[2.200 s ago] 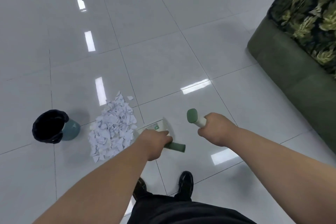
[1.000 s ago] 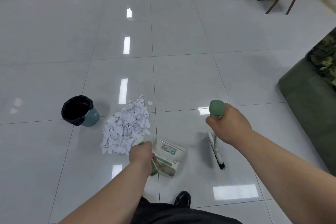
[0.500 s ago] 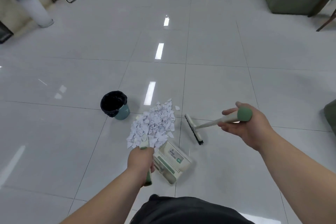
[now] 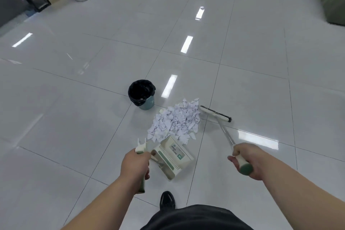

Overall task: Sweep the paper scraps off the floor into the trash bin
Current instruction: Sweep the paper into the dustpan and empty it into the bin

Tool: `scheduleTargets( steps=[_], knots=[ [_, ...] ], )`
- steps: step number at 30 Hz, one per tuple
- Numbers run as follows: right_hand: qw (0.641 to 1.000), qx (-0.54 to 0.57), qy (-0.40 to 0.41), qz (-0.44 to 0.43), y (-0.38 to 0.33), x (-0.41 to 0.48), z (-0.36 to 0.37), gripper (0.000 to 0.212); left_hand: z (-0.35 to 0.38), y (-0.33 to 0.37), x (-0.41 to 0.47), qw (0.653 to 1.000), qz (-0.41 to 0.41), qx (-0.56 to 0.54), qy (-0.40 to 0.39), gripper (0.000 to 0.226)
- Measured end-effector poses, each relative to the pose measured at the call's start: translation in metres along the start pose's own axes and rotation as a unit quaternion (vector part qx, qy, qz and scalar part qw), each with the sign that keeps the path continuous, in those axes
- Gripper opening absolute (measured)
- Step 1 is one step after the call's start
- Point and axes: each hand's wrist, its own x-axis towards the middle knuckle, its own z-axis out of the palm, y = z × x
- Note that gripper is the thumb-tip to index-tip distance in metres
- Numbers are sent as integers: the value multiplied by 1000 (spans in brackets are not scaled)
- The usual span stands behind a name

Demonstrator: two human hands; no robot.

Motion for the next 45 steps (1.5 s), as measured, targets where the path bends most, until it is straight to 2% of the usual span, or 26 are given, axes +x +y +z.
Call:
scheduleTargets(
  steps=[3,10,19,25,34,45],
  knots=[
    [1000,4,16,18,-12,7,17,28,-28,-11,17,999,-21,-28,27,7],
    [996,-79,32,-6,-18,25,61,13,-74,-36,61,988,-87,-81,96,4],
    [990,-139,21,2,-34,60,113,12,-70,-44,117,983,-108,-95,112,5],
    [989,-140,-5,54,-8,53,129,26,-58,-30,134,989,-84,-95,75,6],
    [978,-196,-10,70,-22,-10,113,28,-12,7,149,995,-42,-91,18,9],
    [975,-219,26,3,-53,-39,77,23,0,14,143,996,-35,-80,20,10]
  ],
)
